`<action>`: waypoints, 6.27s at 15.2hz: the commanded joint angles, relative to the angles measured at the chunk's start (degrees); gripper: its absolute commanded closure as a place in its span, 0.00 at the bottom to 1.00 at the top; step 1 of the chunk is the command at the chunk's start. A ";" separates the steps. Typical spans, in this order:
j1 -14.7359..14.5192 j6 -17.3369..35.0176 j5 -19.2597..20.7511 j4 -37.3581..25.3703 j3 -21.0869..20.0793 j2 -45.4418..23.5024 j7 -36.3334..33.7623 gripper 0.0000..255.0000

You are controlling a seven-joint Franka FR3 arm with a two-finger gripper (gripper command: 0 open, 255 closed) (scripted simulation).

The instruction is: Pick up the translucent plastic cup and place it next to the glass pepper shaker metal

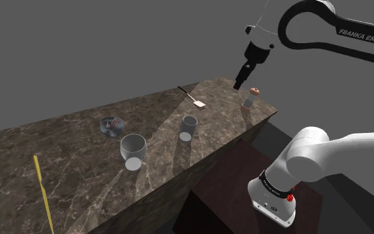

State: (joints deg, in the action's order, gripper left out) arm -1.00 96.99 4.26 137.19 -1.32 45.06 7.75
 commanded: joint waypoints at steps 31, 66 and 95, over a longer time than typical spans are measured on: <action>-4.28 42.93 -1.51 3.34 1.03 -45.29 9.14 0.00; -4.38 29.09 -2.13 -1.62 0.99 -36.39 9.85 1.00; -4.47 6.25 -2.54 -18.14 0.96 -30.07 10.60 1.00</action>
State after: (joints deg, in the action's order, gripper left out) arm -5.49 104.00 1.72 119.54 -0.38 14.71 18.28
